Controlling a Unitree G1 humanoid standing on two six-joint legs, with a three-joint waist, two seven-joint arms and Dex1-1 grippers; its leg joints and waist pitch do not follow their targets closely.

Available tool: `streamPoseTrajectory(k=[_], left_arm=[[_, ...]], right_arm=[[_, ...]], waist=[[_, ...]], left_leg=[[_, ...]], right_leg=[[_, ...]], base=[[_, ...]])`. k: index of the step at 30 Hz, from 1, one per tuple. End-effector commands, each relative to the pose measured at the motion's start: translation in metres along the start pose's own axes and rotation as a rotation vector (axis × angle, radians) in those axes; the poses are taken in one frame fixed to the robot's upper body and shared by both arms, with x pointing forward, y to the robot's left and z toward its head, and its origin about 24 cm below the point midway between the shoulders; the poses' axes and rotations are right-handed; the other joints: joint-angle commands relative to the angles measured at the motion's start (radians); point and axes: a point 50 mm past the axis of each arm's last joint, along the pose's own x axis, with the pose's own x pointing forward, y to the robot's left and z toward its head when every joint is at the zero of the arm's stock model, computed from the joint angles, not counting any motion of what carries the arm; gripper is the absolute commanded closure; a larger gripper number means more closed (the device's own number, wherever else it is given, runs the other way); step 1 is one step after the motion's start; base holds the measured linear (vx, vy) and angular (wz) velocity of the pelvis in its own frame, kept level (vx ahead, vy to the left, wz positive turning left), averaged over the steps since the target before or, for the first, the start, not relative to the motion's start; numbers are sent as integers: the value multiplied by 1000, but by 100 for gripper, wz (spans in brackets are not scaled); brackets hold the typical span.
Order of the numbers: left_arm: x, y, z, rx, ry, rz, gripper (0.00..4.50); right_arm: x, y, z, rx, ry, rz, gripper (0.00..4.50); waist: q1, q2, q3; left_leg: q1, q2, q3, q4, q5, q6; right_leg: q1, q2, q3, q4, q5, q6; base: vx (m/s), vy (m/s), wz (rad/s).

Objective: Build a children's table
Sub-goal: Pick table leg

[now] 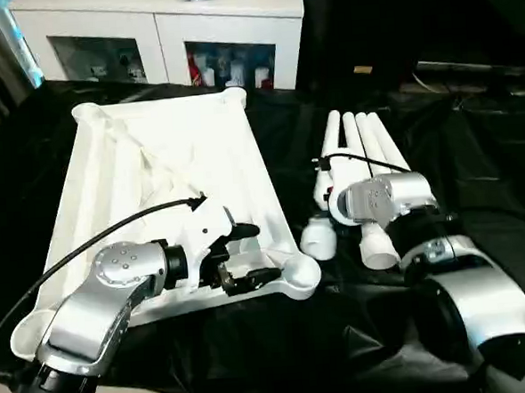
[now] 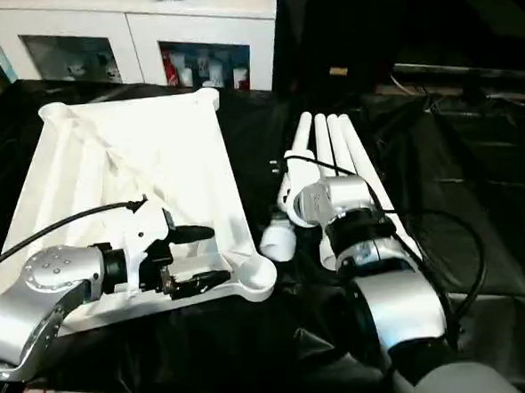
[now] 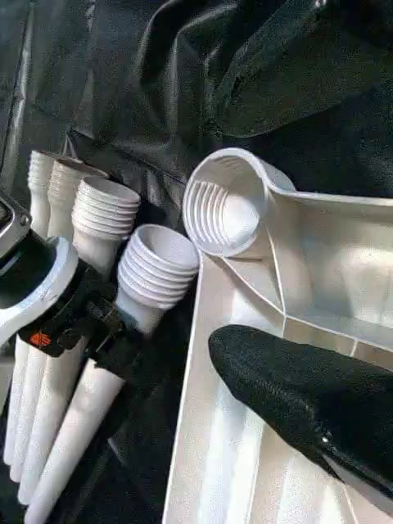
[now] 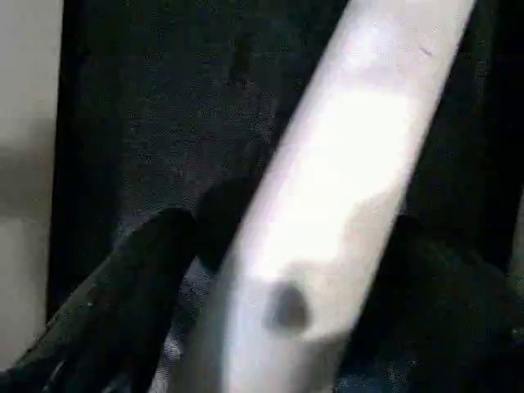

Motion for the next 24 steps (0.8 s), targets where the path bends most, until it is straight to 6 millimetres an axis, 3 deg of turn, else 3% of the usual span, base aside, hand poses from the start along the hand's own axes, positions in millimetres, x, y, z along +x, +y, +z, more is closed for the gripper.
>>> streamPoseTrajectory(k=[1, 12, 17, 20, 24], left_arm=[[-1, -2, 5, 24, 0, -9, 32], [-1, -5, 9, 64, 12, -23, 32], [-1, 0, 0, 84, 78, -7, 32], [-1, 8, -4, 93, 112, 40, 32], [-1, 13, -5, 104, 127, 59, 32]], right_arm=[[1, -7, -4, 30, 29, -14, 94], [-3, -16, 2, 126, 3, -7, 200], [-2, -19, -4, 155, 20, -2, 243], [-1, -21, -7, 175, 22, -2, 262], [-3, -21, -6, 185, 9, 10, 268]], waist=[[1, 7, -65], [1, 15, -68], [-1, 16, -68], [-1, 21, -67], [-1, 20, -70]], left_leg=[[15, 47, -9, -68, -25, -29], [13, 45, -10, -66, -17, -31], [14, 45, -10, -65, -23, -29], [16, 46, -10, -66, -36, -40], [15, 45, -11, -66, -23, -41]], right_leg=[[49, -76, 48, -54, 140, -229], [51, -72, 46, -51, 172, -229], [51, -72, 46, -53, 170, -232], [49, -71, 46, -54, 152, -234], [53, -72, 45, -52, 183, -234]], base=[[0, 0, 0], [0, 0, 0], [0, 0, 0], [0, 0, 0], [0, 0, 0]])
